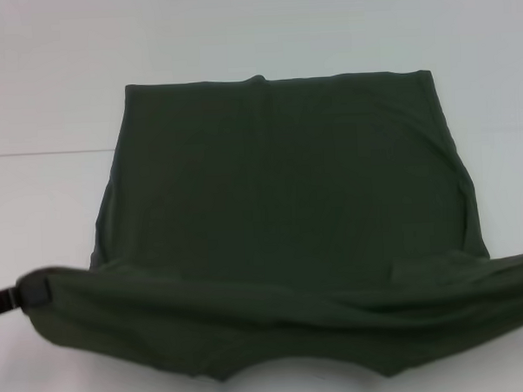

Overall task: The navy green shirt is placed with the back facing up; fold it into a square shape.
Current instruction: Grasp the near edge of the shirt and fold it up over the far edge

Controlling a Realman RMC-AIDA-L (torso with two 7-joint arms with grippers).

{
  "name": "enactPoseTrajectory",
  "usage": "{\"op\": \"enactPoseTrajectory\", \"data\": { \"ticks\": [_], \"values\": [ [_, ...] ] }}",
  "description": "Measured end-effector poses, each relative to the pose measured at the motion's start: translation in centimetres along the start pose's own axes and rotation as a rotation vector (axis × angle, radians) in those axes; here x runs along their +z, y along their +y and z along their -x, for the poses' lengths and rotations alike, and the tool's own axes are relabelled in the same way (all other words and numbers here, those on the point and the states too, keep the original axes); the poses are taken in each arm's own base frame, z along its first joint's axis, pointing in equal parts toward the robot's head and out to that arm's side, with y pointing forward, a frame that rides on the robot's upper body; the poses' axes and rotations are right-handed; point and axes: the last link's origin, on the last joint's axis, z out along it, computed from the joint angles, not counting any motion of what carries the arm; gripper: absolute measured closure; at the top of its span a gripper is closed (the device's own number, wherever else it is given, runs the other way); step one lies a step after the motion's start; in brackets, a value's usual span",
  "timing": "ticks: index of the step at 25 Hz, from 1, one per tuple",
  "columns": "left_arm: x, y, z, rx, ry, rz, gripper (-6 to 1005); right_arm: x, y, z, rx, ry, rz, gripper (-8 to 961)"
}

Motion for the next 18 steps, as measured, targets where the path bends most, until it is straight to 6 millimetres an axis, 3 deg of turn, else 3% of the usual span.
{"op": "enactPoseTrajectory", "data": {
  "ticks": [11, 18],
  "values": [
    [0.1, -0.1, 0.6, 0.041, 0.215, 0.033, 973, 1.3, -0.5, 0.1, 0.017, -0.078, -0.02, 917],
    [0.0, 0.0, 1.6, 0.058, 0.234, 0.04, 972, 0.9, -0.1, -0.5, 0.006, -0.084, -0.003, 917]
  ]
}}
